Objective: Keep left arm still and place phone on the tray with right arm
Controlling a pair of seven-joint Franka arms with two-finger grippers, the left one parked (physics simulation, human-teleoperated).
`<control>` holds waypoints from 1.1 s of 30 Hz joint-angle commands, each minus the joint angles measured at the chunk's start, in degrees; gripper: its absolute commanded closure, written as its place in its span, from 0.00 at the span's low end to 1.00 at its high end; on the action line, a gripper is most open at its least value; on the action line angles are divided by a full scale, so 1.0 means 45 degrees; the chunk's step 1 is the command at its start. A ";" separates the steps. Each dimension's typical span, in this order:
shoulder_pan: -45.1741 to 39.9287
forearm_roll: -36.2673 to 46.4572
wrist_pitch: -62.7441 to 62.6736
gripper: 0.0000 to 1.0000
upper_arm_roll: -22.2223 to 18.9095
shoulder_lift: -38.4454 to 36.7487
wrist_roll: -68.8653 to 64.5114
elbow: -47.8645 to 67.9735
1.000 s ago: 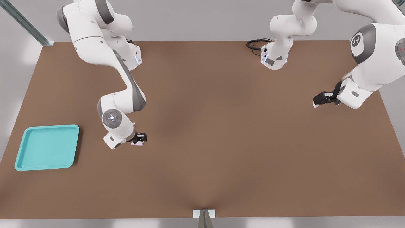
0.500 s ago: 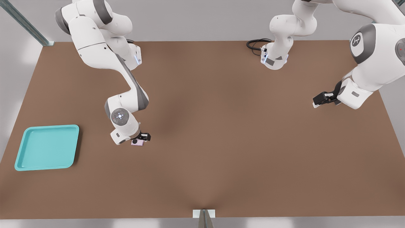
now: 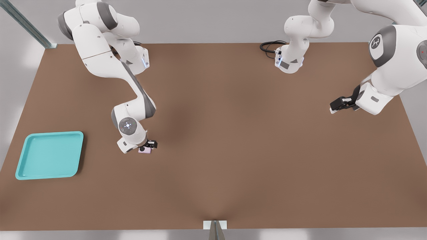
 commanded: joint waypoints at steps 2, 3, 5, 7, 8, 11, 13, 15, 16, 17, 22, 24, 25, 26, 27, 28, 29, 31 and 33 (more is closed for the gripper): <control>-0.0219 -0.0008 0.0117 0.00 0.0111 0.0113 -0.1321 -0.0049; -0.0258 -0.0008 0.0564 0.00 0.0111 0.0133 -0.1594 -0.0127; -0.0297 0.0011 0.0877 0.00 0.0111 0.0210 -0.1771 -0.0186; -0.0317 0.0031 0.1210 0.00 0.0131 0.0250 -0.1751 -0.0284; -0.0297 0.0031 0.1250 0.00 0.0150 0.0386 -0.1751 -0.0264; -0.0277 0.0031 0.1504 0.00 0.0229 0.0894 -0.1790 -0.0167; -0.0413 0.0011 0.1504 0.00 0.0229 0.0992 -0.2043 -0.0167; -0.0688 0.0011 0.1504 0.00 0.0229 0.0992 -0.2415 -0.0206; -0.0746 0.0031 0.1504 0.00 0.0209 0.0992 -0.2396 -0.0225; -0.0785 0.0011 0.1484 0.00 0.0209 0.0992 -0.2415 -0.0225; -0.0785 0.0050 0.1484 0.00 0.0365 0.1246 -0.2181 -0.0225; -0.0785 0.0050 0.1426 0.00 0.0365 0.1363 -0.2181 -0.0225; -0.0785 0.0070 0.1367 0.00 0.0365 0.1363 -0.2181 -0.0245; -0.0785 0.0070 0.1367 0.00 0.0365 0.1383 -0.1986 -0.0245; -0.0785 0.0070 0.1367 0.00 0.0365 0.1383 -0.1849 -0.0264; -0.0766 0.0070 0.1367 0.00 0.0365 0.1441 -0.1673 -0.0284; -0.0766 0.0070 0.1367 0.00 0.0365 0.1480 -0.1692 -0.0284; -0.0766 0.0070 0.1386 0.00 0.0365 0.1675 -0.1673 -0.0284; -0.0766 0.0070 0.1367 0.00 0.0365 0.1754 -0.1673 -0.0284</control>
